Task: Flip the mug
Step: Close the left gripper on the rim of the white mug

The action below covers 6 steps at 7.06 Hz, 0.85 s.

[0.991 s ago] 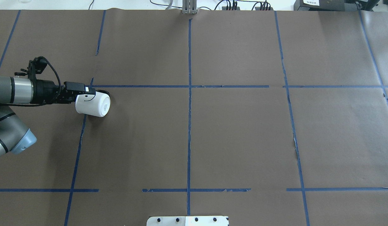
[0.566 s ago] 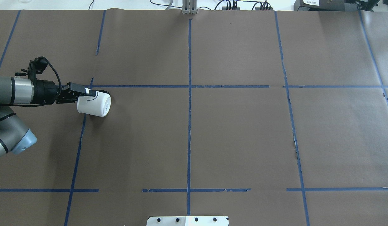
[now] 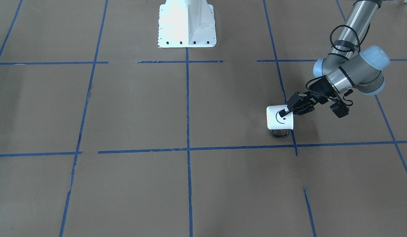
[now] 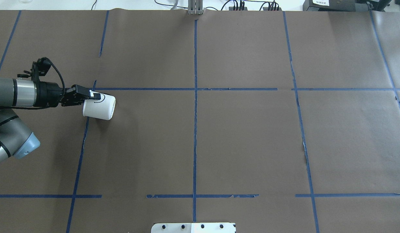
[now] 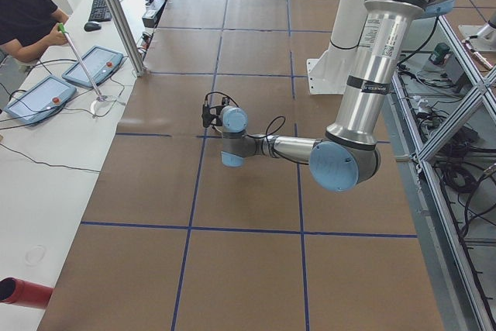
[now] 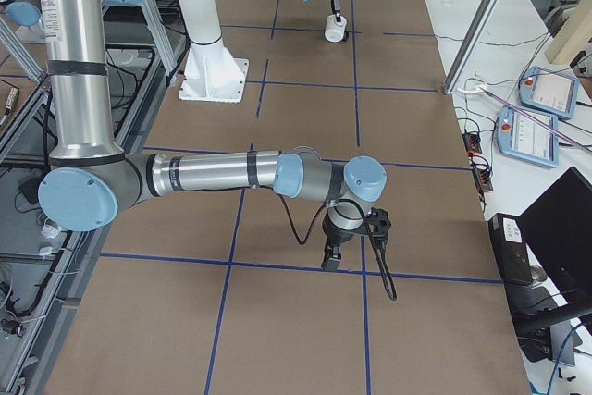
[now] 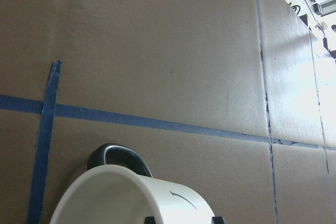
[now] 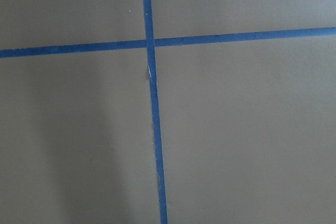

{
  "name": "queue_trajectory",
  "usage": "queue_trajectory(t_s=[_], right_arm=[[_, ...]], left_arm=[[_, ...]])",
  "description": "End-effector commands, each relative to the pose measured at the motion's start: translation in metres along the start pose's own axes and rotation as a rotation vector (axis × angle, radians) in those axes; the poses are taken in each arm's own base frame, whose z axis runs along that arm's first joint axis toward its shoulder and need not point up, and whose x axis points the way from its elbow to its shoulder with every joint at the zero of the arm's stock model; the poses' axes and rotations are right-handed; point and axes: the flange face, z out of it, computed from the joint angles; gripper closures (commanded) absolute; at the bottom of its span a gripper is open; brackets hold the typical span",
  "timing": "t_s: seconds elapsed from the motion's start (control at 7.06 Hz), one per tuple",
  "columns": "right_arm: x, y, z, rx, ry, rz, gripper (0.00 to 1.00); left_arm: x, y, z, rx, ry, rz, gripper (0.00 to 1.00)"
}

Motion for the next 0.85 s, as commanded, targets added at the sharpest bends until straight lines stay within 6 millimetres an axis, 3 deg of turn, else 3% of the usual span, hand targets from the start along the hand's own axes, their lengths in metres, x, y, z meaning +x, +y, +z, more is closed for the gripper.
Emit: queue_trajectory(t_s=[0.0, 0.14, 0.71], right_arm=[[0.000, -0.001, -0.001, 0.001, 0.000, -0.001, 0.00], [0.000, -0.001, -0.001, 0.001, 0.000, -0.001, 0.00], [0.000, -0.001, -0.001, 0.001, 0.000, -0.001, 0.00]], left_arm=[[0.004, 0.003, 0.005, -0.009, 0.007, 0.000, 0.86], [0.010, 0.007, 0.009, -0.017, 0.015, 0.006, 1.00], [0.049, 0.011, 0.013, -0.039, 0.070, -0.019, 1.00]])
